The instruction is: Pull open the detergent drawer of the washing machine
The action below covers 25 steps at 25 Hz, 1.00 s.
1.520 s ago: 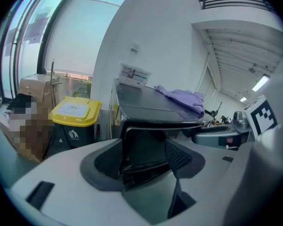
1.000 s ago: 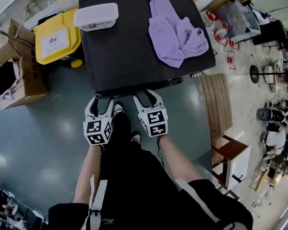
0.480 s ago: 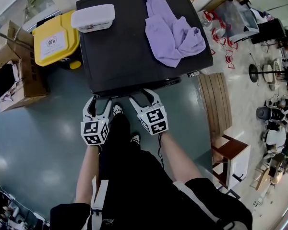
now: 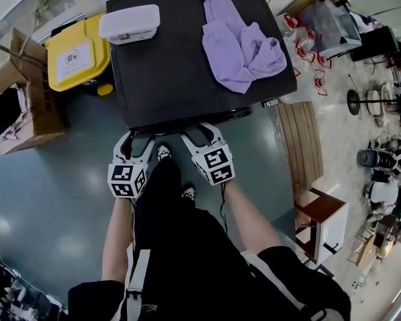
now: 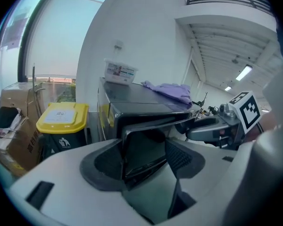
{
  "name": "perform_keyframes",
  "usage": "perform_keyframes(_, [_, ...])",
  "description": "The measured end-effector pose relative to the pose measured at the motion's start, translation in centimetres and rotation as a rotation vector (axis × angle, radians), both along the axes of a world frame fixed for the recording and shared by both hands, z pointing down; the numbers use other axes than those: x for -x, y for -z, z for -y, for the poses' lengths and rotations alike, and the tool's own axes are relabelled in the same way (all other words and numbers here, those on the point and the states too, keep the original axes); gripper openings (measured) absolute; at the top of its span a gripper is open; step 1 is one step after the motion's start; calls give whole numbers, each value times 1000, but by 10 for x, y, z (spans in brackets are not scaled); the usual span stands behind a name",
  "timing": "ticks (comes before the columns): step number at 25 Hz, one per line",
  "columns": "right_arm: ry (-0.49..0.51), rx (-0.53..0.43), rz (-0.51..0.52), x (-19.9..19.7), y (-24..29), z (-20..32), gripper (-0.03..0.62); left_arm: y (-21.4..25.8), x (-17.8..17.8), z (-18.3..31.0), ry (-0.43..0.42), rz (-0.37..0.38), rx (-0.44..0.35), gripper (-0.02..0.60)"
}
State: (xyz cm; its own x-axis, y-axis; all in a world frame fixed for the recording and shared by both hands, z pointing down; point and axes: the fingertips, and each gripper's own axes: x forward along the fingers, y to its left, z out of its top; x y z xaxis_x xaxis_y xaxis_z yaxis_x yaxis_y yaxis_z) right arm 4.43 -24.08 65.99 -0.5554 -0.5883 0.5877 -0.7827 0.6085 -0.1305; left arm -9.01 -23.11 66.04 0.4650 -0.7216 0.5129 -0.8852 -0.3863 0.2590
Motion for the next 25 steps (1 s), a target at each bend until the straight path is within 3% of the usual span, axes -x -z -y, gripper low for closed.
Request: perform_keyframes(25, [-31, 13, -10, -6, 3, -19, 205, 2, -3, -19, 22, -4, 10, 284])
